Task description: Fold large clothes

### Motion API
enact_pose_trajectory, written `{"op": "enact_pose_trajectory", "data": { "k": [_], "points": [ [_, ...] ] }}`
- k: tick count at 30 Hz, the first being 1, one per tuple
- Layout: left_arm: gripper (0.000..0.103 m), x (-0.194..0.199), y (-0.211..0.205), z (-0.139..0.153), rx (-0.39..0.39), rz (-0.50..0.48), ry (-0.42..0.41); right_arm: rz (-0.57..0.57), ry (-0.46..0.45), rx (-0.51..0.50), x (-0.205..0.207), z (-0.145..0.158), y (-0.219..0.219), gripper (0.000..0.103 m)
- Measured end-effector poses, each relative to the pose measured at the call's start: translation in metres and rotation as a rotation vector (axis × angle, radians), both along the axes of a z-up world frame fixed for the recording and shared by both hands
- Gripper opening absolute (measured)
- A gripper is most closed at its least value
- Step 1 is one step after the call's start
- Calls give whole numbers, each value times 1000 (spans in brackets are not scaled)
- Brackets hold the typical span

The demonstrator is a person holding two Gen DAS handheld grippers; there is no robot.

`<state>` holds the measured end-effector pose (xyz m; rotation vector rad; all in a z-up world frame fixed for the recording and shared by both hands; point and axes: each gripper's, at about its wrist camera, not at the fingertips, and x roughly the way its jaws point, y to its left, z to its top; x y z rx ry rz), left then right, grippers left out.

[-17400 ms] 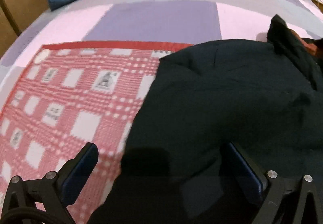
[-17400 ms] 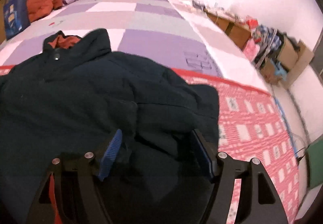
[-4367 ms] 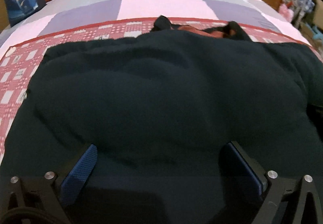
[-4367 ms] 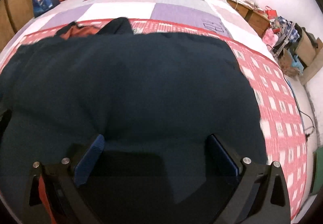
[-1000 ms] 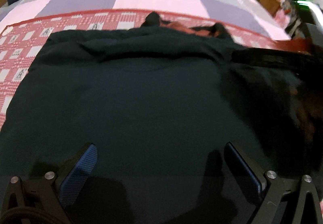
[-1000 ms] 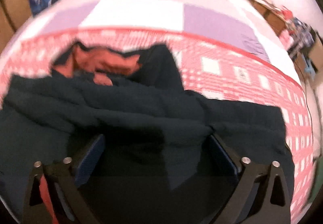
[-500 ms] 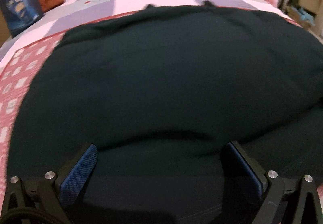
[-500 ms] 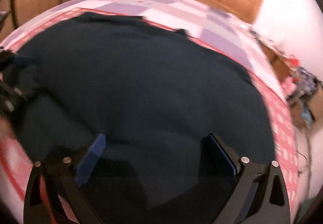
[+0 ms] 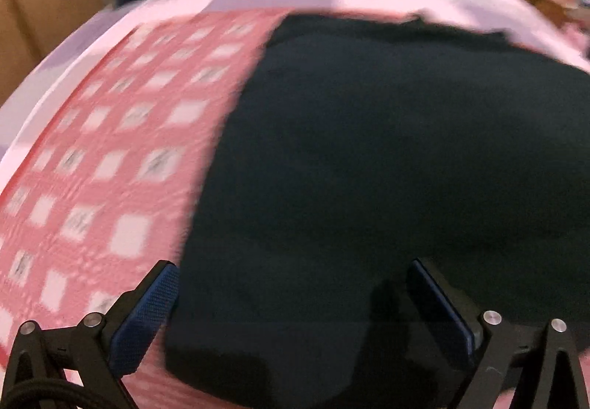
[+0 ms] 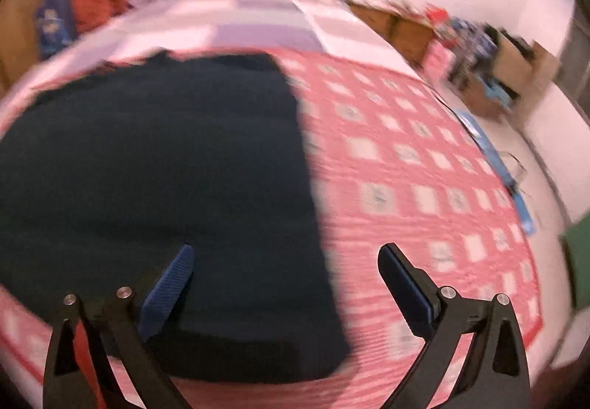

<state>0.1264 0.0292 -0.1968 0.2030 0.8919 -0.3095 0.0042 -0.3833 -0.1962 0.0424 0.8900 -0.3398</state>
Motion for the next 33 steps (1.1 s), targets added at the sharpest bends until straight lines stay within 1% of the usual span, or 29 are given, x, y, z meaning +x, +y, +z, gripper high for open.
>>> {"op": "enact_pose_trajectory", "data": {
  "k": [1, 2, 3, 4, 6, 8, 9, 10, 12, 13, 14, 16, 17, 18, 19, 20, 21, 22, 24, 25, 26, 27, 28, 29, 30, 32, 33],
  "points": [
    [101, -13, -17, 6, -16, -54, -18, 41, -10, 0, 1, 2, 18, 101],
    [101, -22, -32, 10, -36, -98, -24, 118, -20, 10, 5, 3, 48, 101],
    [101, -31, -44, 11, -57, -138, -21, 179, -19, 18, 8, 2, 71, 101],
    [101, -40, -66, 10, -78, -195, -5, 226, -13, 22, 10, 0, 87, 101],
    [101, -52, -97, 1, -61, -262, 7, 335, 11, -15, 15, -8, 122, 101],
    [101, -54, -107, -14, -19, -283, 15, 378, 40, -48, 16, -18, 135, 101],
    [103, -51, -103, -23, -31, -281, 31, 369, 71, -76, 16, -26, 128, 101],
    [103, -48, -94, -26, -57, -262, 47, 353, 83, -84, 15, -31, 116, 101],
    [103, -36, -70, -30, -58, -197, 46, 244, 107, -77, 6, -38, 71, 101],
    [103, -30, -59, -30, -47, -175, 41, 175, 111, -66, -2, -39, 44, 101],
    [103, -22, -40, -32, -19, -128, 39, 102, 114, -56, -12, -40, 17, 102],
    [103, -13, -15, -36, -7, -70, 49, -45, 143, -25, -33, -44, -37, 102],
    [103, -6, 1, -37, 6, -34, 53, -139, 166, 3, -47, -47, -67, 102],
    [103, 0, 15, -37, 7, -10, 63, -187, 171, 29, -56, -48, -83, 102],
    [103, 3, 19, -34, 27, -1, 58, -236, 173, 42, -63, -46, -96, 102],
    [103, 4, 19, -34, 60, 4, 45, -261, 163, 34, -68, -40, -102, 102],
    [102, 4, 17, -28, 87, 10, 26, -266, 155, 3, -68, -33, -100, 102],
    [101, 7, 15, -24, 85, 12, 19, -261, 143, -18, -69, -28, -95, 102],
    [101, 9, -6, -8, 10, -23, 3, -191, 77, -43, -56, -10, -69, 102],
    [101, 11, -12, -5, -9, -42, -1, -145, 47, -45, -44, -4, -54, 102],
    [101, 12, -32, -1, -34, -86, 1, -81, 20, -38, -34, 1, -37, 102],
    [101, 15, -49, 1, -44, -118, 7, 5, 3, -23, -9, 5, -14, 102],
    [101, 18, -67, 1, -54, -159, 16, 49, 0, -14, 9, 6, -3, 102],
    [101, 20, -91, 1, -64, -206, 27, 133, 3, 15, 38, 6, 19, 102],
    [102, 25, -113, -1, -74, -241, 36, 194, 10, 39, 61, 5, 35, 102],
    [103, 35, -140, -5, -68, -253, 28, 272, 43, 51, 101, -1, 61, 102],
    [103, 40, -146, -7, -65, -250, 27, 286, 51, 39, 118, 0, 63, 102]
  ]
}}
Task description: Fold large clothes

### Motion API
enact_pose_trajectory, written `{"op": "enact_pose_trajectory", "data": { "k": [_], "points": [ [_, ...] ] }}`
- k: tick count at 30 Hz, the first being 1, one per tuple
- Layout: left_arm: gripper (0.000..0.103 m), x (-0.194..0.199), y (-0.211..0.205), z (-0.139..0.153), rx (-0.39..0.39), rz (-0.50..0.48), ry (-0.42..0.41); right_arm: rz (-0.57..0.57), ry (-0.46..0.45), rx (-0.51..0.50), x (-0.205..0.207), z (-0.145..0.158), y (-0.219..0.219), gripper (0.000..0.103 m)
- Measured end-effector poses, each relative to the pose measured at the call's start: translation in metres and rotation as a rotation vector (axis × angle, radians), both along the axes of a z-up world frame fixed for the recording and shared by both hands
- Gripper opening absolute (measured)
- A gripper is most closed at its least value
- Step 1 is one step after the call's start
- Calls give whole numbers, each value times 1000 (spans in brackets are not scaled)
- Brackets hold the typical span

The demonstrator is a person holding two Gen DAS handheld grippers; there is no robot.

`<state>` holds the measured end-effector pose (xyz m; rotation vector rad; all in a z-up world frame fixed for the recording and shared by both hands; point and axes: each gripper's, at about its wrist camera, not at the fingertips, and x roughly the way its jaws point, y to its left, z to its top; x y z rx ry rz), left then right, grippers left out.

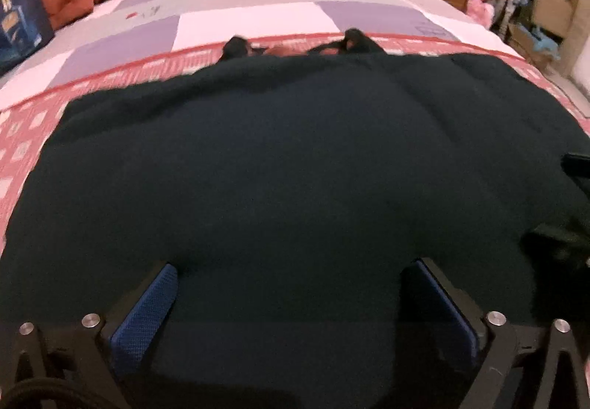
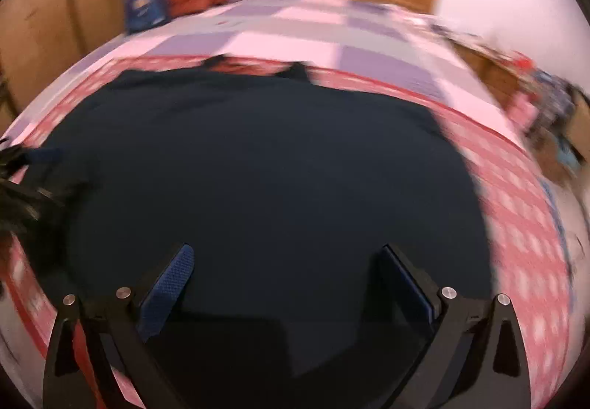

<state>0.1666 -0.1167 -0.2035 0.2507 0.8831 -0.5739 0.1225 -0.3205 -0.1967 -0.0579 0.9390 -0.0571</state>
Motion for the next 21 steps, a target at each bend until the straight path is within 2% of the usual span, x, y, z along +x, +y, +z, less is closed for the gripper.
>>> {"op": "enact_pose_trajectory", "data": {
  "k": [3, 5, 8, 11, 12, 14, 16, 20, 21],
  "points": [
    [103, 25, 2, -3, -5, 3, 15, 31, 26, -24, 27, -11, -7, 102],
    [103, 39, 15, -4, 26, 8, -13, 4, 28, -42, 38, -16, -27, 102],
    [103, 62, 46, -6, 45, 70, -23, -156, 37, -44, 37, -16, -87, 102],
    [103, 93, 88, -12, 50, 194, 1, -330, 48, 15, 26, -18, -148, 102],
    [103, 99, 95, -14, 45, 213, 12, -402, 58, 51, 18, -22, -173, 102],
    [103, 114, 115, -18, 40, 244, 40, -475, 68, 131, 4, -28, -201, 102],
    [103, 124, 123, -19, 55, 262, 41, -475, 66, 116, 5, -28, -207, 102],
    [101, 135, 134, -14, 50, 360, 54, -475, 54, 9, 6, -20, -193, 102],
    [100, 135, 129, -10, 44, 357, 46, -474, 42, -33, 8, -15, -184, 102]
  ]
}}
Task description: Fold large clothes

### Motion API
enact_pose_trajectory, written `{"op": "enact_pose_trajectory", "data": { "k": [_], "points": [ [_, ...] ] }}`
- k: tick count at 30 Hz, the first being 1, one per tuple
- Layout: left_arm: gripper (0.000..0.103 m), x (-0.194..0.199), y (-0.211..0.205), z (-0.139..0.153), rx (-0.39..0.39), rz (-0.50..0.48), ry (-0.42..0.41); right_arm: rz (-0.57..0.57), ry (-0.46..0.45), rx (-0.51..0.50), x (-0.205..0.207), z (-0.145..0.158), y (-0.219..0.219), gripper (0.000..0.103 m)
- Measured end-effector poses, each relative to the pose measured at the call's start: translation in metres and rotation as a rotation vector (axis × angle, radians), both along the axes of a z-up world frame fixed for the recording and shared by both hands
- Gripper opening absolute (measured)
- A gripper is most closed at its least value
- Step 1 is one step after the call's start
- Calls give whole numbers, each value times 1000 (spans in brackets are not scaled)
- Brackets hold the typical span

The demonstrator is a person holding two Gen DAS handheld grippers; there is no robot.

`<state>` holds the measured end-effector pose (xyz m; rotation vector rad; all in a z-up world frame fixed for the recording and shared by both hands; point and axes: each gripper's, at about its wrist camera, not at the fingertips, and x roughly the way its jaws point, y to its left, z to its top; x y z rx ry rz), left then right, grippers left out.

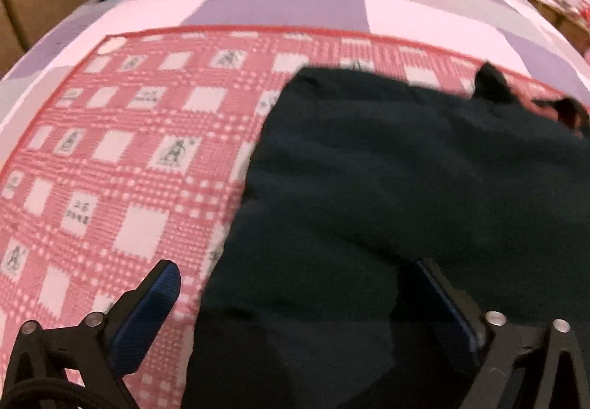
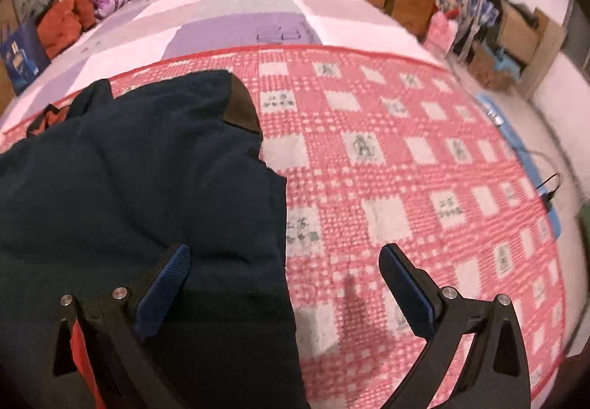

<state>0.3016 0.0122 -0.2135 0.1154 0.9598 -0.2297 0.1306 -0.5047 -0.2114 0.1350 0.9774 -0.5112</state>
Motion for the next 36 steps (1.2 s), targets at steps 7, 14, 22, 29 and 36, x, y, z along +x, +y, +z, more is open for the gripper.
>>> {"op": "enact_pose_trajectory", "data": {
  "k": [7, 14, 22, 29, 36],
  "points": [
    [99, -53, -132, 19, -98, -428, -9, 416, -99, -14, 38, 25, 123, 102],
    [103, -15, -192, -4, -53, -415, 88, 468, 27, 70, 124, -6, 138, 102],
    [103, 41, -161, -18, 82, -348, 133, 269, 108, 58, 147, -17, 50, 102],
    [103, 86, -63, -26, 58, -83, 170, -20, 88, 156, 95, -24, -51, 102],
    [100, 82, -45, -27, 17, -66, 145, -70, 57, 156, 70, -27, -69, 102]
  ]
}}
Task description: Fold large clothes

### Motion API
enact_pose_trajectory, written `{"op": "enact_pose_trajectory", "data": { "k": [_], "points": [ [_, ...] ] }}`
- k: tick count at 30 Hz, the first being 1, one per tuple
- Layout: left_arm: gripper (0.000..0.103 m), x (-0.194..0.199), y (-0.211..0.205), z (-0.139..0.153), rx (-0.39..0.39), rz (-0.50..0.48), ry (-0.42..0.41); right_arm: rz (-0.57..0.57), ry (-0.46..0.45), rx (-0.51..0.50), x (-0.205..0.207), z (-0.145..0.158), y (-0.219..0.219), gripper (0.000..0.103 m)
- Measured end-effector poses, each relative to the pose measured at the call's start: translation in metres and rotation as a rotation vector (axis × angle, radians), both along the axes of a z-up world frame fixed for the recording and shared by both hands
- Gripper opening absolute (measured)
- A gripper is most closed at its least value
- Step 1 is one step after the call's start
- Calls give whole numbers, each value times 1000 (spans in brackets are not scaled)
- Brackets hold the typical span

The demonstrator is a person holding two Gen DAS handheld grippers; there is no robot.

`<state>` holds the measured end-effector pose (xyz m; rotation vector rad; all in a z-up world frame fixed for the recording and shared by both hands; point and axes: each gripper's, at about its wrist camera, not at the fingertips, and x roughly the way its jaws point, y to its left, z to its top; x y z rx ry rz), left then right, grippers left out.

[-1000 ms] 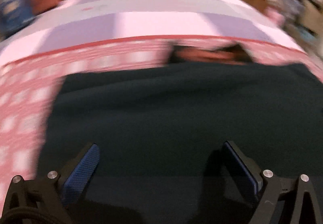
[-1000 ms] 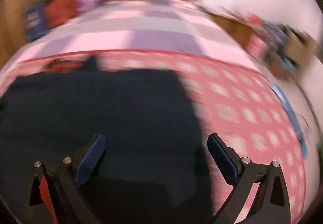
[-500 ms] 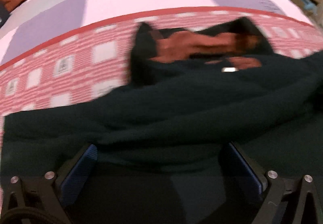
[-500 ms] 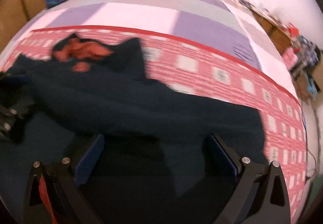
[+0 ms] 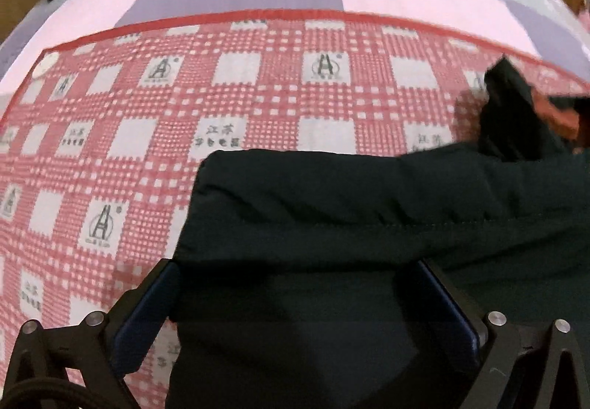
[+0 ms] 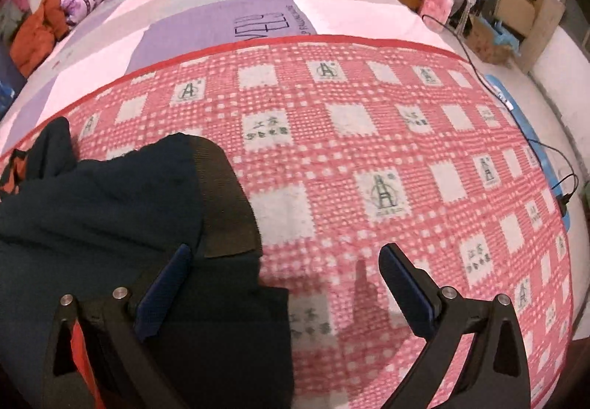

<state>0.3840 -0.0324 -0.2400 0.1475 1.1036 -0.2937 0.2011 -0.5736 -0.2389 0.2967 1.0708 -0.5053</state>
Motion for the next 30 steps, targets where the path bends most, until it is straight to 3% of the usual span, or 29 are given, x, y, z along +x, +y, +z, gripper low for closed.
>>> {"op": "enact_pose_trajectory", "data": {
  "k": [3, 5, 8, 11, 19, 22, 26, 30],
  "points": [
    [97, -5, 15, 2, -79, 27, 4, -3, -8, 4, -6, 1, -2, 102],
    [97, -11, 22, 1, -69, 28, -1, 0, -18, 4, -12, 3, -1, 102],
    [97, -19, 49, -3, -166, 89, 44, -5, -50, 36, -25, 6, -2, 102],
    [99, -30, 72, -7, -180, 145, 48, -11, -79, 57, -41, 10, -1, 102],
    [99, -60, 81, 13, -34, 141, -85, 7, -104, 1, -87, 23, 19, 102],
    [99, -79, 90, 18, 18, 143, -114, -4, -68, -37, -111, 22, 26, 102],
    [98, -120, 75, 40, 23, 70, -187, 11, -77, -148, -137, 39, 53, 102],
    [98, -163, 13, 52, -57, -99, -184, 201, -194, -179, -134, 63, 125, 102]
  ]
}}
